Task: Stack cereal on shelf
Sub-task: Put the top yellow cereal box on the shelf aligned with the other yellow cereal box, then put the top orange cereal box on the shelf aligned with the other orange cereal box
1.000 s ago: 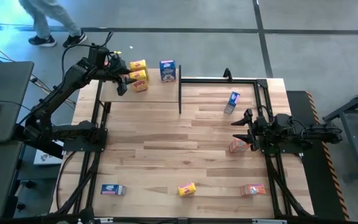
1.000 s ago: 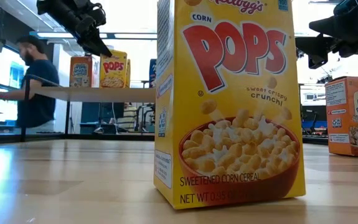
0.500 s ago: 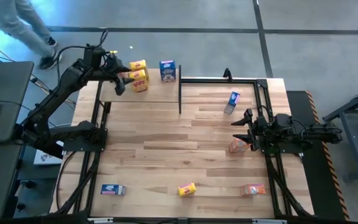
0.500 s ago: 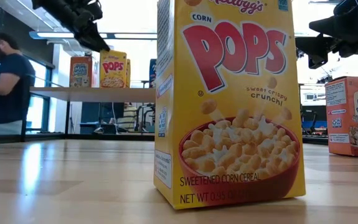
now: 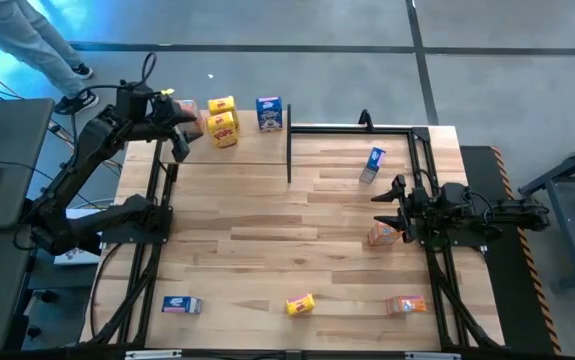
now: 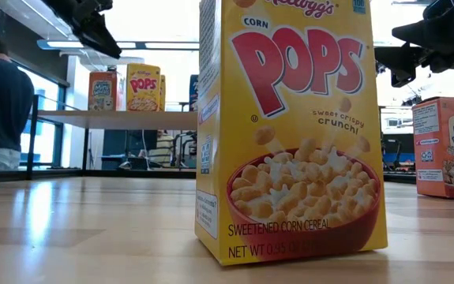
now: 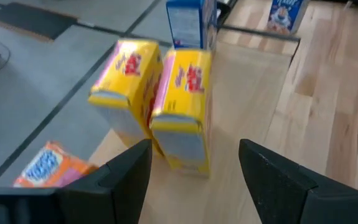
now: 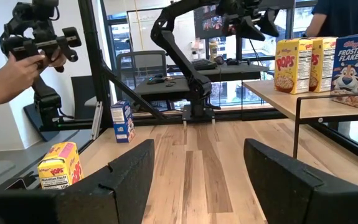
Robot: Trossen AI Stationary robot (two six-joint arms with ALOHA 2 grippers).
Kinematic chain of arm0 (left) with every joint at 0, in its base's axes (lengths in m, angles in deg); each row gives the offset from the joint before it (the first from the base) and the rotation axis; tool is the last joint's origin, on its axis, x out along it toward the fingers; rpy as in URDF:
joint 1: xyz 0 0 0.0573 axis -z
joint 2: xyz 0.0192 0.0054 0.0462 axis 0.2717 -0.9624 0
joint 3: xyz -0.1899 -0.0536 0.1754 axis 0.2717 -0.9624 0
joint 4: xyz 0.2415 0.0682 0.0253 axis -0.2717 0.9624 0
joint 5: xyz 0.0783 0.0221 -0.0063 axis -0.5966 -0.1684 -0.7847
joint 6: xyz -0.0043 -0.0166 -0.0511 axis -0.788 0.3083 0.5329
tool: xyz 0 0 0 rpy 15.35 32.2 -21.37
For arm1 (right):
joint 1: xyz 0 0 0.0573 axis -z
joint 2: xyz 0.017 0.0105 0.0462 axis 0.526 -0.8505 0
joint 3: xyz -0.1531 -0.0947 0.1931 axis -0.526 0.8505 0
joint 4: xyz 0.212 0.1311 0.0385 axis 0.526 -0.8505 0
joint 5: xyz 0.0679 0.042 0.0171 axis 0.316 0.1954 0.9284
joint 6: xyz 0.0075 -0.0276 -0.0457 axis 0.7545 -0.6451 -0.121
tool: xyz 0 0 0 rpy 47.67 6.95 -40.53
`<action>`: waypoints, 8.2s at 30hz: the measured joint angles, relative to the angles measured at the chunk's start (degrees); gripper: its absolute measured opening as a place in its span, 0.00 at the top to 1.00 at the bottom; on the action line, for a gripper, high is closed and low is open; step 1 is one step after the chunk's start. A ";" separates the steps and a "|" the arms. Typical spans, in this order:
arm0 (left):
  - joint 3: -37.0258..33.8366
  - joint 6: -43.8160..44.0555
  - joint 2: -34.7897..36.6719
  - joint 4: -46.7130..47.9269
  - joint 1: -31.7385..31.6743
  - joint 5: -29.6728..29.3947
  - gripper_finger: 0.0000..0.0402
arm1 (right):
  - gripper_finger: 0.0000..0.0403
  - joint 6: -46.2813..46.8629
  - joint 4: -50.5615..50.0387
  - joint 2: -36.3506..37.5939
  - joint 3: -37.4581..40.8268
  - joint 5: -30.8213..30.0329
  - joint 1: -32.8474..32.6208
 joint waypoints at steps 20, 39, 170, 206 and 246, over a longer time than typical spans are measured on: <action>0.00 1.32 -8.29 -1.23 6.50 -5.09 0.42 | 0.40 0.01 0.02 -0.02 0.00 0.00 0.01; -0.02 8.58 -4.46 -0.81 7.98 -8.39 0.42 | 0.40 0.01 0.00 0.00 0.00 0.00 0.00; -0.02 65.97 -19.45 -4.86 41.31 -62.31 0.42 | 0.40 0.01 -0.48 -0.06 -0.02 0.00 0.00; -0.07 50.99 -13.98 -16.48 65.07 -55.74 0.42 | 0.40 0.00 -0.48 -0.06 -0.02 0.00 0.00; 0.02 58.63 -14.01 -23.34 75.07 -49.11 0.42 | 0.40 3.16 13.18 -0.11 -2.16 3.77 0.02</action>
